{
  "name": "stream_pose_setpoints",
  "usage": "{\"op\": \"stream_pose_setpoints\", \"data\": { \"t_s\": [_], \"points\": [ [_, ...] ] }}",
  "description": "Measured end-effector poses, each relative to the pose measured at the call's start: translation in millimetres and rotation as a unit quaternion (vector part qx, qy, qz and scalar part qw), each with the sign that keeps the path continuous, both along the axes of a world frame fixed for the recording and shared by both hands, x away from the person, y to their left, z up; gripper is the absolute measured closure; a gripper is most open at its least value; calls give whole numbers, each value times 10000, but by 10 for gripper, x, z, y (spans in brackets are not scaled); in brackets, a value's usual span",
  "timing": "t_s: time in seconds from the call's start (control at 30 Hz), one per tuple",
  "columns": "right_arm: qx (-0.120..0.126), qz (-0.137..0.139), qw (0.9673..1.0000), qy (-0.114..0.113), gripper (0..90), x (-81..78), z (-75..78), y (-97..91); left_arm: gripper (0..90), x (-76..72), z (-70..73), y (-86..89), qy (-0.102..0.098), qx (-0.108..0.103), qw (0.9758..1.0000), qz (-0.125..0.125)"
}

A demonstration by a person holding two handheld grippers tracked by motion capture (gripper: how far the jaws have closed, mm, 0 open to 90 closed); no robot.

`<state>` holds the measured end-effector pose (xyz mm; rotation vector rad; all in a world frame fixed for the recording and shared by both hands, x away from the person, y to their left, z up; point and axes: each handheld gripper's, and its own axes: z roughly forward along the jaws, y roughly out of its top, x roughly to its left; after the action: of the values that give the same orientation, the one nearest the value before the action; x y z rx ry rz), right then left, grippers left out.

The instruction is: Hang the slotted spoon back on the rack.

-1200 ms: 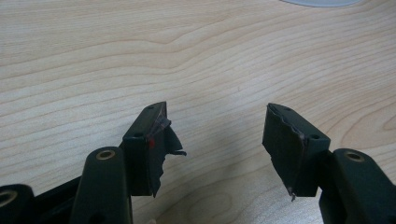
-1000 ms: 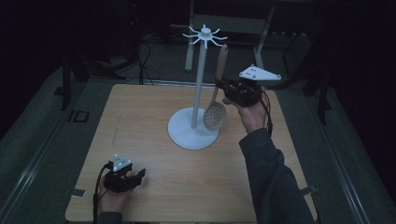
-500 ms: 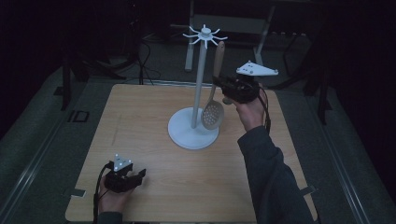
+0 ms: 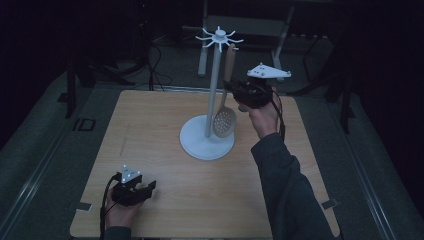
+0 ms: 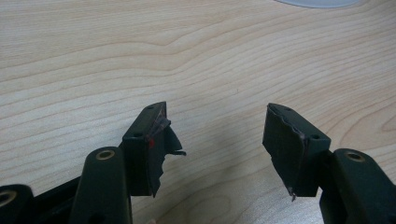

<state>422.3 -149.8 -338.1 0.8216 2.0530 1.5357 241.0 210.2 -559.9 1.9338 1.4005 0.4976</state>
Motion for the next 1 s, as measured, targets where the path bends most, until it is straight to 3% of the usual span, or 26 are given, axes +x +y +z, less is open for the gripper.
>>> {"op": "stream_pose_setpoints", "data": {
  "t_s": [0.3,0.6,0.77,1.0],
  "points": [
    [66,-36,10000,-31,727,-20,-41,-9,408,-1,1,1,-9,-5,10000,11],
    [62,21,9999,-93,598,-66,-32,-12,407,1,0,-3,-3,19,10000,0],
    [1,-136,9999,-75,454,-85,-42,-6,406,1,-1,-5,-7,11,10000,0],
    [-61,-275,9996,9,329,-101,-60,-14,404,2,-2,-9,-3,18,10000,0]
  ]
}}
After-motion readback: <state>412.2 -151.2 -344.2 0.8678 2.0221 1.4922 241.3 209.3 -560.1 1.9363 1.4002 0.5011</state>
